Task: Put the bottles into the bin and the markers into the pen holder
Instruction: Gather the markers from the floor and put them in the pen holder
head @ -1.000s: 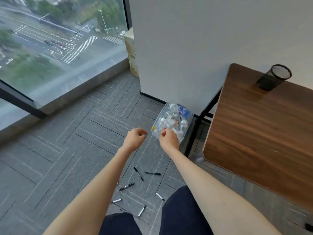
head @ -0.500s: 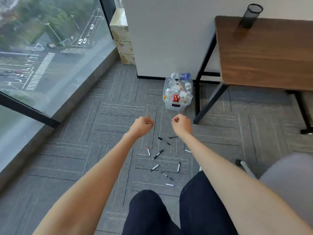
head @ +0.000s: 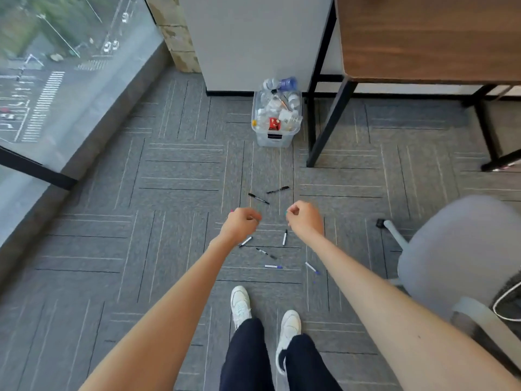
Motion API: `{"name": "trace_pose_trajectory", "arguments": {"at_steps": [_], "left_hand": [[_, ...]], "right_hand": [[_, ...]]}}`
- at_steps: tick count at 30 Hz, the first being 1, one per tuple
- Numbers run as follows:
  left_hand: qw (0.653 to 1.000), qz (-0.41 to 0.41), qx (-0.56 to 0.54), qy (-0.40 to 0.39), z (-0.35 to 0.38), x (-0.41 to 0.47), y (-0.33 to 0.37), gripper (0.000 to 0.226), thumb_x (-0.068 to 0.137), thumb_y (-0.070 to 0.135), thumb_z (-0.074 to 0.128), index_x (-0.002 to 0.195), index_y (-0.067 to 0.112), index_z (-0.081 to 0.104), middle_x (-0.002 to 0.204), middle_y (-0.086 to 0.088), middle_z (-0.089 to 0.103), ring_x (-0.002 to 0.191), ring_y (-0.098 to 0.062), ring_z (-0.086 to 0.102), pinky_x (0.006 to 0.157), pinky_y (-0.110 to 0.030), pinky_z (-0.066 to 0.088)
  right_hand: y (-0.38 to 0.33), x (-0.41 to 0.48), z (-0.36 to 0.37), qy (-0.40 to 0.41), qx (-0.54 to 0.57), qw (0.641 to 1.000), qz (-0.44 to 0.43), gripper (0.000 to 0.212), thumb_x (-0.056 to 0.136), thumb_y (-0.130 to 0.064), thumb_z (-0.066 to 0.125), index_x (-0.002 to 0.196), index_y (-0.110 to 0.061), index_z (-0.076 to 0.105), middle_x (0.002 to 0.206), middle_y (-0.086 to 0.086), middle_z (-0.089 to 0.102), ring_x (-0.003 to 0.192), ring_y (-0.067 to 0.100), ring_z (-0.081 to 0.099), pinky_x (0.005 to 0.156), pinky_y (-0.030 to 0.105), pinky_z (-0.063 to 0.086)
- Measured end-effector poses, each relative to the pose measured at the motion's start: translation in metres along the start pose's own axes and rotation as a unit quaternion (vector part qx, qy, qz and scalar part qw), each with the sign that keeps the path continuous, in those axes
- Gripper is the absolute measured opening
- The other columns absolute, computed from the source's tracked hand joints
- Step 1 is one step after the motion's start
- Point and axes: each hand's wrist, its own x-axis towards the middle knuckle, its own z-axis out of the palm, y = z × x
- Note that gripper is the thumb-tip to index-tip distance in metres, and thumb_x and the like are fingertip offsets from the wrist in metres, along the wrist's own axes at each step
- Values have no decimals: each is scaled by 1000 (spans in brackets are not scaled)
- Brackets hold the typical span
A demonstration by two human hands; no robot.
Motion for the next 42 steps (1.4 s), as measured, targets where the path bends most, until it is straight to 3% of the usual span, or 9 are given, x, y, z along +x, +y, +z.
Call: {"name": "trace_pose_trajectory", "arguments": {"at_steps": [3,7,14,21,27,30,33,36,42], "left_hand": [[1000,3,-3,-12,42,11,-24,29,91,4,47,109,6,70,89,-10,67,80,-21,60,56,-20,43],[1000,-15,1,-26,101,59,-77,26,88,5,51,102,13,71,95,-13,71,94,-27,64,78,-28,48],[997,-32,45,-51,208,196,-215,25,87,7,52,98,20,70,104,-10,72,97,-27,67,90,-31,49],[995,0,102,16,291,337,-329,37,86,3,46,113,18,68,114,-7,69,99,-25,64,84,-35,50],[957,67,268,85,333,418,-420,49,84,16,64,130,24,50,129,-6,45,117,-23,44,90,-36,46],[935,62,293,189,341,437,-449,55,83,37,66,130,18,43,125,-8,44,115,-25,44,95,-41,42],[928,39,272,249,350,449,-471,64,81,50,64,125,10,40,117,-10,47,109,-28,48,94,-44,45],[923,57,257,281,356,452,-482,53,84,52,60,114,10,45,110,-9,49,103,-27,49,90,-44,45],[920,92,254,284,361,449,-484,31,97,39,48,100,8,52,103,-9,56,92,-23,49,81,-36,43]], "right_hand": [[50,5,19,-3,-2,1000,9,17,93,-13,52,79,-18,61,77,0,68,79,22,69,75,35,54],[122,36,63,-21,-2,999,31,17,93,-12,51,80,-16,60,82,4,71,80,25,70,76,37,56],[257,148,188,-38,-27,998,30,16,94,-16,52,89,-8,64,85,9,72,81,28,69,80,48,57],[347,272,300,-47,-91,995,-13,19,96,-23,54,83,-12,63,82,6,71,80,25,69,77,39,56],[396,350,355,-3,-196,979,-52,29,99,-34,52,112,-9,56,100,5,60,85,25,57,51,26,28],[408,371,376,55,-257,965,-29,62,100,-46,42,143,-2,34,107,9,63,84,26,61,53,26,32],[424,387,398,82,-266,961,-5,73,100,-53,36,148,1,24,91,6,64,63,18,55,48,25,32],[436,393,412,110,-303,947,-2,70,102,-44,40,149,3,22,89,7,65,54,14,48,43,25,25],[442,391,421,94,-265,959,-30,42,101,-13,47,138,6,41,80,6,58,58,17,54,42,26,40]]}}
